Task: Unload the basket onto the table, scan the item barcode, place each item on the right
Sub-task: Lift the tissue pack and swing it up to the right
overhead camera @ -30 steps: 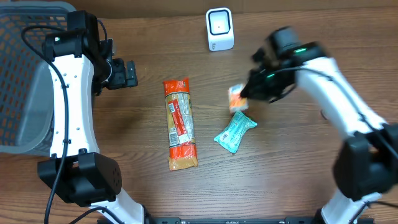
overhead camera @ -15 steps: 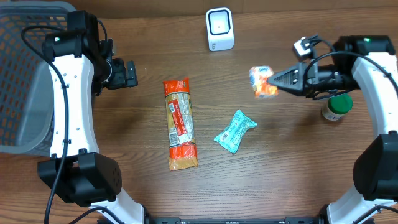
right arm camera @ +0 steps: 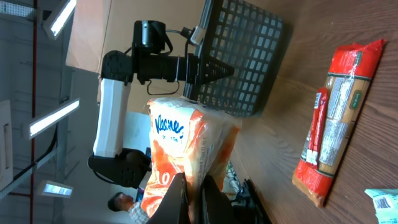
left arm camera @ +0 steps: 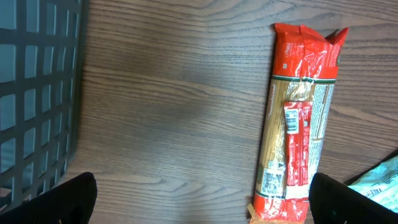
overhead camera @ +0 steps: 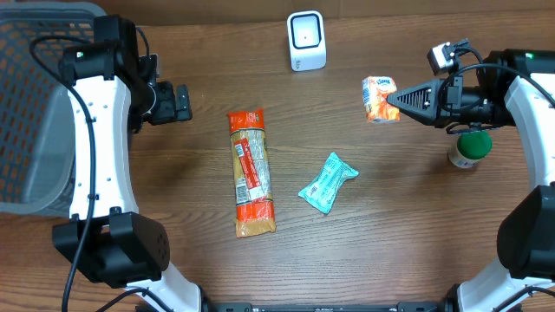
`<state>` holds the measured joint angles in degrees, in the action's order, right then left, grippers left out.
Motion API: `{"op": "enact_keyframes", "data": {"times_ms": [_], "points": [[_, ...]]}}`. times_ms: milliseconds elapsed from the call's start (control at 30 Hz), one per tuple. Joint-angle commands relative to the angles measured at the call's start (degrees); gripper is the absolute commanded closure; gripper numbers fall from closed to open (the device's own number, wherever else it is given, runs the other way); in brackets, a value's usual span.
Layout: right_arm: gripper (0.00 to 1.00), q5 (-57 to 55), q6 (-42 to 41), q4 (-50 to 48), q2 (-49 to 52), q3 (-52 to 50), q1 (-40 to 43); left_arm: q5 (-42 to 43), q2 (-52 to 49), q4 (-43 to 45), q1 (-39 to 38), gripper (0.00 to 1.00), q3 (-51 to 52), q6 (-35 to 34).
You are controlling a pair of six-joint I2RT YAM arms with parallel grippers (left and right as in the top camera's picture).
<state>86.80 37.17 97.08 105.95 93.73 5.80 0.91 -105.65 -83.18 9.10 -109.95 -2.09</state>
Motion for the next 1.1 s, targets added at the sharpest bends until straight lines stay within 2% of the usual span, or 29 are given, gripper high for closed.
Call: {"op": "enact_keyframes", "data": {"times_ms": [0, 267, 400, 500, 733, 800, 933, 1067], "points": [[0.96, 3.17, 1.68, 0.02, -2.25, 0.61, -0.2, 0.39, 1.42, -0.09, -0.11, 0.0, -1.07, 0.83], [0.96, 1.33, 2.34, -1.42, -2.25, 0.61, -0.26, 0.39, 1.42, -0.09, -0.13, 0.0, -1.07, 0.83], [0.96, -9.94, 1.84, -10.78, -2.23, 0.37, -0.72, 0.39, 1.42, -0.09, -0.13, 0.0, -1.07, 0.85], [0.96, -17.9, 1.64, -13.49, -2.23, 0.07, -2.29, 0.42, 1.42, -0.09, -0.13, 0.0, -1.07, 0.83], [0.96, -18.64, 1.11, -17.57, -2.23, 0.02, -7.87, 0.39, 1.42, -0.09, -0.13, 0.0, -1.07, 0.83], [0.96, -18.64, -2.58, -20.17, -2.23, 0.02, -9.79, 0.39, 1.42, -0.09, -0.13, 0.0, -1.07, 0.83], [0.96, -19.26, -17.46, -30.77, -2.23, 0.02, -14.67, 0.42, 1.42, -0.09, -0.13, 0.0, -1.07, 0.85], [0.96, -28.04, -33.64, -40.7, -2.23, 0.02, -19.34, 0.39, 1.42, -0.09, -0.13, 0.0, -1.07, 0.83]]}}
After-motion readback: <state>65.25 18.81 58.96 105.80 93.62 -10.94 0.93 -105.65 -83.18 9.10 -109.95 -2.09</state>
